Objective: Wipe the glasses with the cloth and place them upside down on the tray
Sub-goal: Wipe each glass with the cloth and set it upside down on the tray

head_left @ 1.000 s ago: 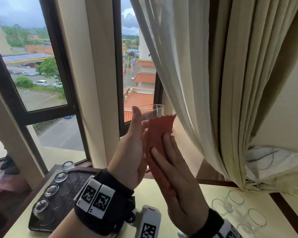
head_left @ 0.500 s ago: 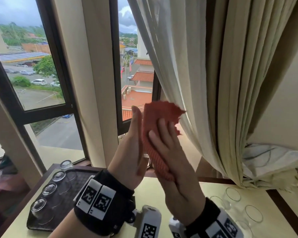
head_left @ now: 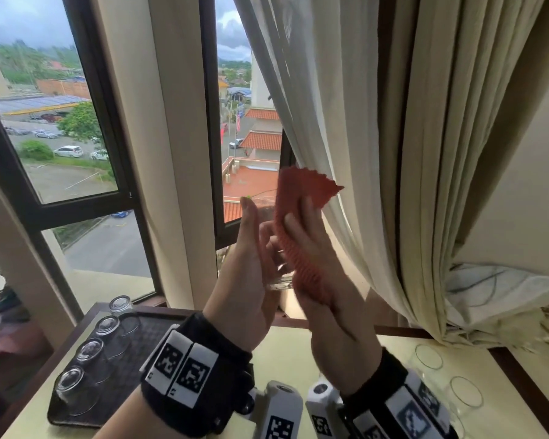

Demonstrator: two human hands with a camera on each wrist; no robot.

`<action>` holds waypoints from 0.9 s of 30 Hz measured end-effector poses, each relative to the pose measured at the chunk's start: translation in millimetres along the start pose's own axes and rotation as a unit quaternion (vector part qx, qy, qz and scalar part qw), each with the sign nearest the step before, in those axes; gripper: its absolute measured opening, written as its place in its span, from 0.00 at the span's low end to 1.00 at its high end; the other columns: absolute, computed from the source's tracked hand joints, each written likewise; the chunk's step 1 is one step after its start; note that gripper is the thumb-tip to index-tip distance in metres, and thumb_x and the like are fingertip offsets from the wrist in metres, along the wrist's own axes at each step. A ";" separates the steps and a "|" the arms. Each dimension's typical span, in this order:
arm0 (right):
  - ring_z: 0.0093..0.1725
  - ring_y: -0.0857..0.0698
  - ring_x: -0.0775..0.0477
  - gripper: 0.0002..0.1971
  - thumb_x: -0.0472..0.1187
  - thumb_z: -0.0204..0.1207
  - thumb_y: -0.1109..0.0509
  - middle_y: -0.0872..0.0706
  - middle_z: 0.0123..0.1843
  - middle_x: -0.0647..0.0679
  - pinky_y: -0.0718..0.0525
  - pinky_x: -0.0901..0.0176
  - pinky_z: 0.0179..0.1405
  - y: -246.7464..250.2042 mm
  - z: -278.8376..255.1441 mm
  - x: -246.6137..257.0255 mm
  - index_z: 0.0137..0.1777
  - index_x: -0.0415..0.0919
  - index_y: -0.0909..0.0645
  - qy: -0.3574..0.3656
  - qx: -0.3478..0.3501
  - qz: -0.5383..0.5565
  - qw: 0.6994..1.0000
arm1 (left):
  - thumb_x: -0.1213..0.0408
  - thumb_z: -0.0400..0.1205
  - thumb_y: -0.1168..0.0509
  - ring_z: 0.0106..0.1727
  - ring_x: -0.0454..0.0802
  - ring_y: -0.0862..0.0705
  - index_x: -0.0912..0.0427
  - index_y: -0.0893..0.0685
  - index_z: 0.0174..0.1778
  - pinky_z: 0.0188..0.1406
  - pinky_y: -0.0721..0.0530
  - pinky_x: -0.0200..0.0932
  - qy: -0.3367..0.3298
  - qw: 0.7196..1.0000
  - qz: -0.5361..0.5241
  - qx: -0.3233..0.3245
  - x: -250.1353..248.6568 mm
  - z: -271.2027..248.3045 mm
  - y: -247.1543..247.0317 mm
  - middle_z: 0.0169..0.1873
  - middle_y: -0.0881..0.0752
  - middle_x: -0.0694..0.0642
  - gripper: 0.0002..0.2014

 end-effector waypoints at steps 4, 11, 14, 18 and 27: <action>0.94 0.52 0.53 0.24 0.37 0.93 0.40 0.51 0.95 0.60 0.52 0.58 0.92 -24.0 -33.9 -7.3 0.88 0.38 0.35 0.007 0.064 -0.049 0.997 | 0.19 0.76 0.44 0.67 0.59 0.09 0.59 0.11 0.73 0.79 0.16 0.61 0.025 0.999 0.026 0.017 -10.0 -2.2 6.4 0.68 0.10 0.69 0.49; 0.88 0.30 0.43 0.28 0.35 0.90 0.40 0.27 0.88 0.48 0.28 0.36 0.86 -5.1 -50.8 -1.5 0.89 0.51 0.31 -0.128 -0.013 0.157 0.979 | 0.25 0.68 0.25 0.48 0.65 0.12 0.63 0.14 0.66 0.58 0.11 0.62 0.013 0.997 0.080 0.011 -7.8 -0.4 6.3 0.49 0.14 0.77 0.46; 0.69 0.17 0.56 0.25 0.43 0.88 0.38 0.14 0.69 0.59 0.19 0.55 0.70 8.8 -27.0 -7.4 0.85 0.55 0.24 -0.164 -0.043 0.173 0.970 | 0.30 0.75 0.35 0.50 0.63 0.09 0.59 0.15 0.62 0.60 0.12 0.62 0.003 0.996 0.092 -0.005 -7.1 -2.3 1.0 0.47 0.10 0.71 0.35; 0.93 0.40 0.47 0.29 0.32 0.88 0.40 0.35 0.93 0.50 0.36 0.47 0.90 14.9 -8.5 7.3 0.89 0.45 0.33 -0.073 -0.011 0.099 0.992 | 0.22 0.77 0.32 0.72 0.77 0.16 0.61 0.12 0.71 0.83 0.25 0.76 0.000 0.998 0.057 -0.030 4.9 2.9 4.1 0.67 0.13 0.73 0.45; 0.93 0.41 0.35 0.30 0.28 0.88 0.40 0.40 0.94 0.44 0.35 0.23 0.86 -7.4 -62.2 -0.5 0.90 0.42 0.33 -0.024 0.019 0.045 0.999 | 0.24 0.82 0.45 0.54 0.62 0.13 0.64 0.10 0.67 0.60 0.13 0.58 0.012 0.997 0.075 -0.028 -2.2 5.9 23.6 0.50 0.11 0.63 0.44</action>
Point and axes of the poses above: each hand's wrist, its own z-axis towards the middle knuckle, its own y-axis out of the back of the hand, x = y × z, the point moved 6 cm from there along z, towards the middle knuckle
